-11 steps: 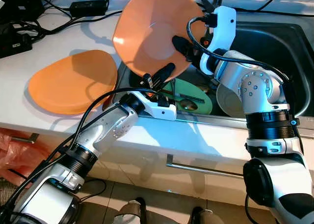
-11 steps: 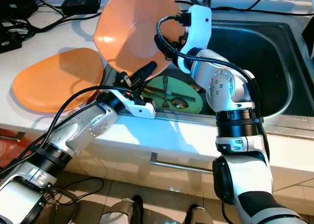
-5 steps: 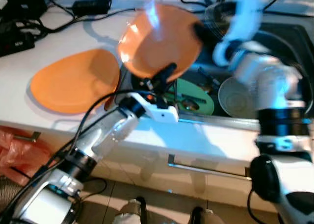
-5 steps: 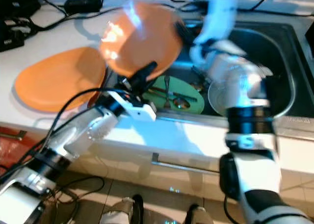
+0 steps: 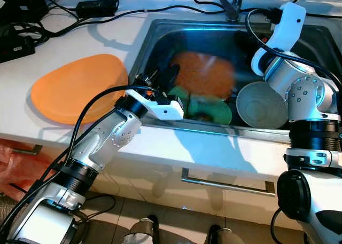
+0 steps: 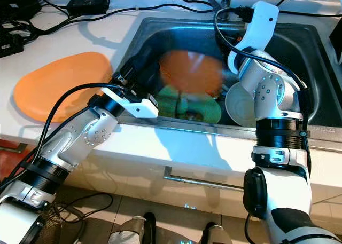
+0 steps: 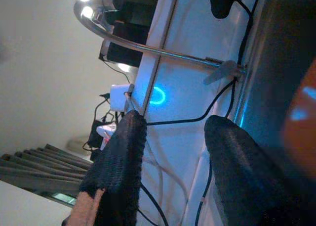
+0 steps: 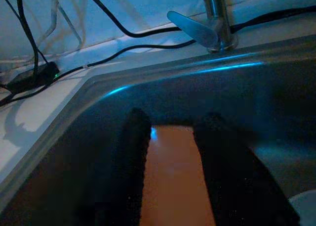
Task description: Kitchen organization
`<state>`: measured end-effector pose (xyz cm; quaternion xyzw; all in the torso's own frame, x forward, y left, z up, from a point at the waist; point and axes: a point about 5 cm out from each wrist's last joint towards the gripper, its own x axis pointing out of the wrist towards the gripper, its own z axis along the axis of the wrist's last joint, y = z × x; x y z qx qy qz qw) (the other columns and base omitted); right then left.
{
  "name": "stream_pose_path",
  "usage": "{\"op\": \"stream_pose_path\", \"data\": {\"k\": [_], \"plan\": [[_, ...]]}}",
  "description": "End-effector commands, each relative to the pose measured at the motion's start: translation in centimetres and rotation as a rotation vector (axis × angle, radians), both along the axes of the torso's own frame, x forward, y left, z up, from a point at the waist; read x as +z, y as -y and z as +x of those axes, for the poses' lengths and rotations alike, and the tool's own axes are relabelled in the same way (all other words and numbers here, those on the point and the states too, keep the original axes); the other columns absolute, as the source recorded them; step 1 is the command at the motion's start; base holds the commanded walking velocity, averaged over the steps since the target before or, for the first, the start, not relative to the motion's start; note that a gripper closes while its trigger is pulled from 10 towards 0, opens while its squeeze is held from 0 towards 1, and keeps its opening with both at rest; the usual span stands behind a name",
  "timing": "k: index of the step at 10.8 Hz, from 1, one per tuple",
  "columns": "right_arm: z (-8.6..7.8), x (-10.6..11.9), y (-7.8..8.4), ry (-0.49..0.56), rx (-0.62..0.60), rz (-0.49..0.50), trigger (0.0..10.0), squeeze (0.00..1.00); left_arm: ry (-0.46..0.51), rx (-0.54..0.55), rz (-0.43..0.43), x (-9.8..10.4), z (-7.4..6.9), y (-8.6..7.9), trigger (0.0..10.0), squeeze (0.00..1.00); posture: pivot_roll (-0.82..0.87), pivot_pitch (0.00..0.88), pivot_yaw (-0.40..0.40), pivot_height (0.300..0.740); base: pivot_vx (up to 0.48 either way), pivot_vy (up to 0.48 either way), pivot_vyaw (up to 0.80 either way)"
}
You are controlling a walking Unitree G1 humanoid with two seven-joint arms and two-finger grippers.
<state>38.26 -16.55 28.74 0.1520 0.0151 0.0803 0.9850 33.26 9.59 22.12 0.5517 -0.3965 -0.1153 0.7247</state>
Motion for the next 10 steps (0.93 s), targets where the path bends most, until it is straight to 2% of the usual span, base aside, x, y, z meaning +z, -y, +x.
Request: {"op": "stream_pose_path", "data": {"k": [1,6,8,9,10], "plan": [[0.1,-0.3,0.0,-0.011,-0.005,0.012,0.0,0.0,0.011,-0.006,-0.014,0.0,-0.3,-0.1,10.0,1.0,0.12,0.193,0.069,0.74,0.0,0.0,0.0],[0.2,-1.0,0.1,-0.03,-0.01,0.01,0.0,0.0,0.001,-0.004,-0.031,0.0,-0.4,-0.4,10.0,1.0,0.12,0.194,0.07,0.74,0.0,0.0,0.0],[0.1,-1.2,0.0,-0.035,-0.001,0.008,0.0,0.0,-0.02,0.011,-0.065,0.4,-0.4,-0.9,10.0,1.0,0.12,0.189,0.075,0.74,0.0,0.0,0.0],[0.0,-1.4,0.0,-0.036,0.002,0.004,0.0,0.0,-0.056,0.045,-0.11,0.7,-0.1,-1.7,10.0,1.0,0.12,0.187,0.078,0.74,0.0,0.0,0.0],[0.0,-1.6,0.0,-0.042,0.005,-0.003,2.2,0.28,-0.075,0.078,-0.155,1.1,0.0,-2.7,10.0,1.0,0.12,0.185,0.079,0.74,0.0,0.0,0.0]]}}
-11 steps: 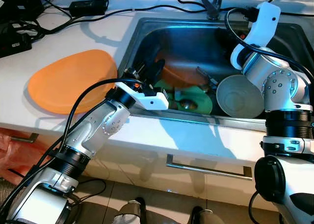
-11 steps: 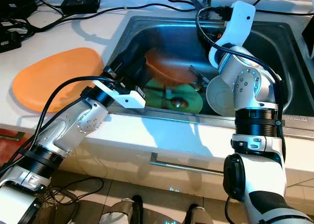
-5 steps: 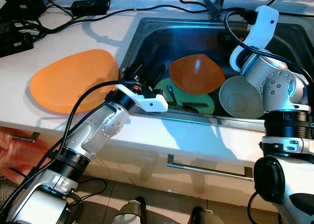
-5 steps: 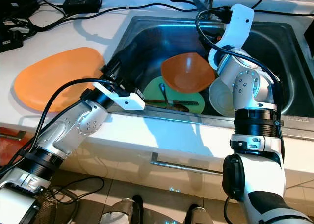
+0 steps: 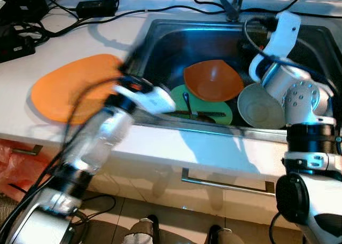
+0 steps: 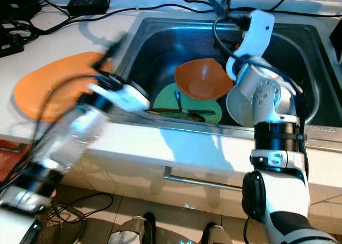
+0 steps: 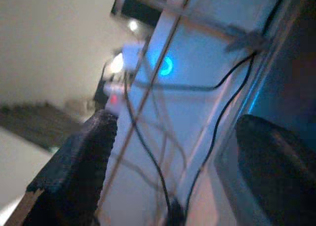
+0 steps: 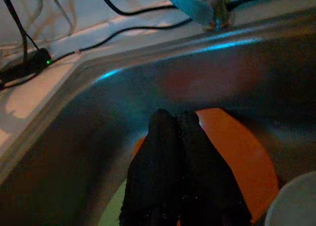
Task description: Kitchen organization
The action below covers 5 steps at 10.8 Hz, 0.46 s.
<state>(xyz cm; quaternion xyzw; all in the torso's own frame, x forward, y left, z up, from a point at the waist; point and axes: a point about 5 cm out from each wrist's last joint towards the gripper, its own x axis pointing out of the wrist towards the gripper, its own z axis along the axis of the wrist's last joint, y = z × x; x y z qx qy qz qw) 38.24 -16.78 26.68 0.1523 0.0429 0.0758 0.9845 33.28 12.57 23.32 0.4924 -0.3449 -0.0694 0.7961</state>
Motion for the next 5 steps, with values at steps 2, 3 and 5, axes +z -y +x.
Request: {"op": "stream_pose_path", "data": {"k": [2,3,5], "plan": [[-0.2,-0.3,-0.5,-0.001,0.024,-0.013,10.0,1.0,-0.063,0.033,-0.09,0.7,-0.5,-1.5,10.0,1.0,0.12,0.179,0.079,0.74,0.0,0.0,0.0],[-0.4,-0.5,-0.8,0.001,0.049,-0.021,10.0,1.0,-0.103,0.015,-0.152,1.2,-0.9,-1.8,10.0,1.0,0.13,0.177,0.077,0.74,0.0,0.0,0.0],[-0.7,-0.8,-1.7,0.018,0.12,-0.056,10.0,1.0,-0.203,-0.036,-0.243,2.2,-1.8,-2.3,10.0,1.0,0.14,0.173,0.076,0.74,0.0,0.0,0.0]]}}
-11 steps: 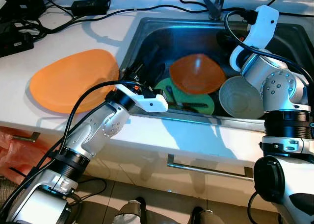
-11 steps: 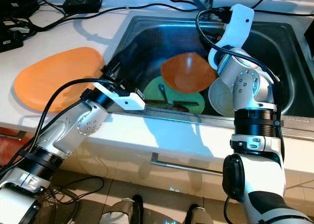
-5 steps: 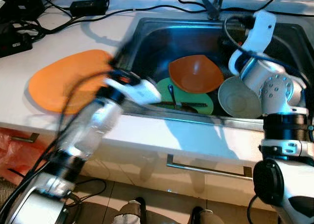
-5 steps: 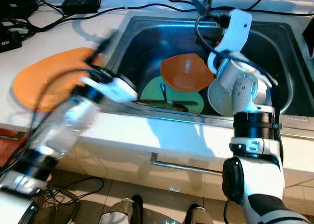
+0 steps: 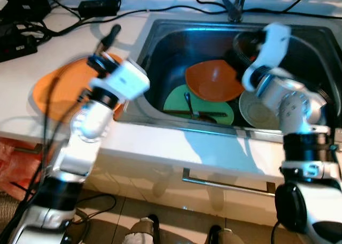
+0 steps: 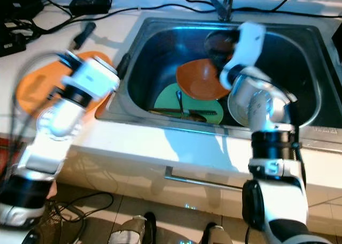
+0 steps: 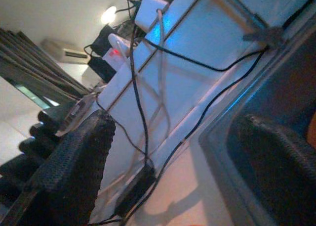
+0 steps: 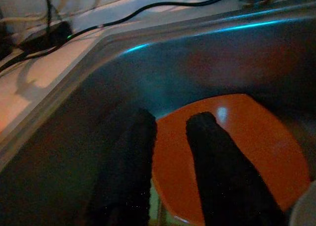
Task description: Kitchen organization
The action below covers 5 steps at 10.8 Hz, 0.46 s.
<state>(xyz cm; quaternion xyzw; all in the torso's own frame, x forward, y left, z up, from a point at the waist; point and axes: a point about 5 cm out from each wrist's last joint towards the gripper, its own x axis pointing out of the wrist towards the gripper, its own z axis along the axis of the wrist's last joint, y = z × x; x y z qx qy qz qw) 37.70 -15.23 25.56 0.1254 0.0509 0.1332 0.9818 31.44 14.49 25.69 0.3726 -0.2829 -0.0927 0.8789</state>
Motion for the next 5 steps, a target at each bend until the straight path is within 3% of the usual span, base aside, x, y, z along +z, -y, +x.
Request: {"op": "stream_pose_path", "data": {"k": [1,3,5], "plan": [[-0.3,0.3,-0.3,0.017,0.023,-0.016,10.0,1.0,-0.025,0.001,-0.008,-0.1,-0.3,-0.5,10.0,1.0,0.14,0.172,0.077,0.74,0.0,0.0,0.0],[-0.9,0.1,-1.1,0.039,0.1,-0.056,10.0,1.0,-0.089,-0.016,0.054,-1.8,-2.6,-1.7,10.0,1.0,0.14,0.17,0.085,0.74,0.0,0.0,0.0],[-0.9,0.0,-0.9,0.045,0.108,-0.077,10.0,0.99,-0.175,0.015,0.068,-3.5,-5.1,-3.0,10.0,1.0,0.15,0.171,0.083,0.74,0.0,0.0,0.0]]}}
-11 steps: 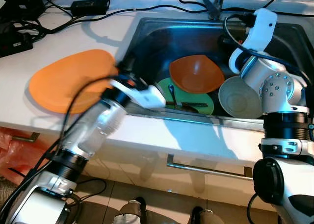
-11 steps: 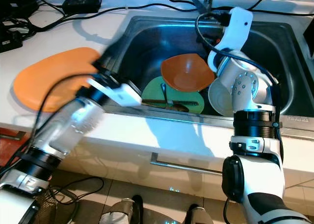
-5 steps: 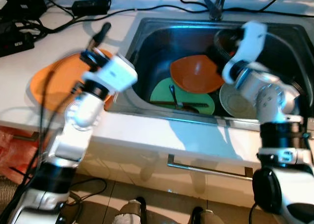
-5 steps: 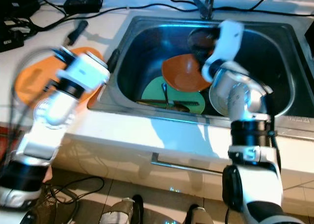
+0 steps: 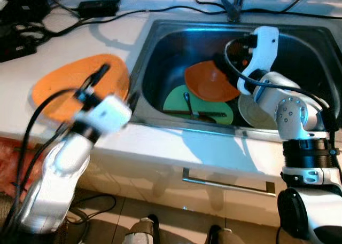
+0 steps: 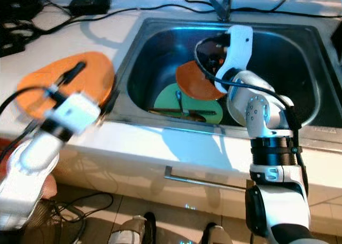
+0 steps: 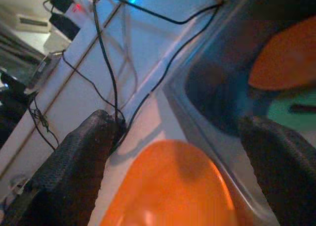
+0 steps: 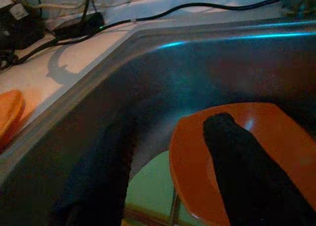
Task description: Kitchen organization
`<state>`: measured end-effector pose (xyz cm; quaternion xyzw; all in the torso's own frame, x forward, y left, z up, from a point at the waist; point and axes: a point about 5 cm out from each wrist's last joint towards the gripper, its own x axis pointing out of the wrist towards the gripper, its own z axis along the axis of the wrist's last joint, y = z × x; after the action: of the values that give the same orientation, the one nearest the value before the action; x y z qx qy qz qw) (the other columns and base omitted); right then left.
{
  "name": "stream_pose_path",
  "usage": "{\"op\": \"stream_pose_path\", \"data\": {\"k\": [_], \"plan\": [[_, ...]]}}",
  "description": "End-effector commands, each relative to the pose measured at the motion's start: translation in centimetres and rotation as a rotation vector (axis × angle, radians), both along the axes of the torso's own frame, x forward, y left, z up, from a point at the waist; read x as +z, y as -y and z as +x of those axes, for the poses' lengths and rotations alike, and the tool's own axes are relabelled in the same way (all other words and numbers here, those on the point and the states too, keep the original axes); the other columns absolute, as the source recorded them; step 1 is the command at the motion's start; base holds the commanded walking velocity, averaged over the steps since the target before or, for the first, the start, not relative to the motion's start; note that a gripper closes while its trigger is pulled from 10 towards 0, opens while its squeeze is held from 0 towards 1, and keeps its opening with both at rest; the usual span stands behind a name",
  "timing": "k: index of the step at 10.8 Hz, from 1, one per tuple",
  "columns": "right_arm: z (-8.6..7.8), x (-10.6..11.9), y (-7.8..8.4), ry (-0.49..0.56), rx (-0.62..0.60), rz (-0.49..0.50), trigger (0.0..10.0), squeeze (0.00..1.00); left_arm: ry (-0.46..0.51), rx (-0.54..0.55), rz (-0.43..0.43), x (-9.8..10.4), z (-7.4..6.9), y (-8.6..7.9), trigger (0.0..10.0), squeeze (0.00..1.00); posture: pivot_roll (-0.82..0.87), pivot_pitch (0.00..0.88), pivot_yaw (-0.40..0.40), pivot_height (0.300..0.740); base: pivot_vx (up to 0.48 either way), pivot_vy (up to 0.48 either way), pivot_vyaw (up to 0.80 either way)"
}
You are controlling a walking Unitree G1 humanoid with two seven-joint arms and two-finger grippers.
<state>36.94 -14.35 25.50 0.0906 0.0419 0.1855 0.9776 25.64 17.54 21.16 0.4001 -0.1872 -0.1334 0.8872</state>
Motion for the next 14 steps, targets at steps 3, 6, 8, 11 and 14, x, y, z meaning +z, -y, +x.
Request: {"op": "stream_pose_path", "data": {"k": [3,6,8,11,14], "plan": [[-0.1,-0.1,-0.3,0.013,0.024,-0.029,10.0,0.57,0.018,0.112,-0.075,0.2,-1.7,-1.9,10.0,1.0,0.18,0.169,0.08,0.74,0.0,0.0,0.0],[-1.3,-0.1,-1.8,0.027,0.214,-0.086,10.0,0.0,-0.094,0.193,-0.274,0.0,-0.8,-1.9,10.0,0.0,0.17,0.162,0.077,0.74,0.0,0.0,0.0],[-3.3,-0.9,-3.1,0.028,0.402,-0.136,10.0,0.0,-0.211,0.228,-0.358,-0.9,-0.7,-1.8,10.0,0.0,0.17,0.162,0.078,0.74,0.0,0.0,0.0],[-4.0,-1.3,-3.6,0.045,0.463,-0.199,10.0,0.0,-0.33,0.251,-0.431,-1.7,-0.9,-1.7,10.0,0.0,0.18,0.164,0.078,0.74,0.0,0.0,0.0],[-4.0,-1.4,-3.7,0.051,0.469,-0.216,10.0,0.0,-0.4,0.31,-0.329,-3.5,-2.3,-2.5,10.0,0.0,0.18,0.164,0.08,0.74,0.0,0.0,0.0]]}}
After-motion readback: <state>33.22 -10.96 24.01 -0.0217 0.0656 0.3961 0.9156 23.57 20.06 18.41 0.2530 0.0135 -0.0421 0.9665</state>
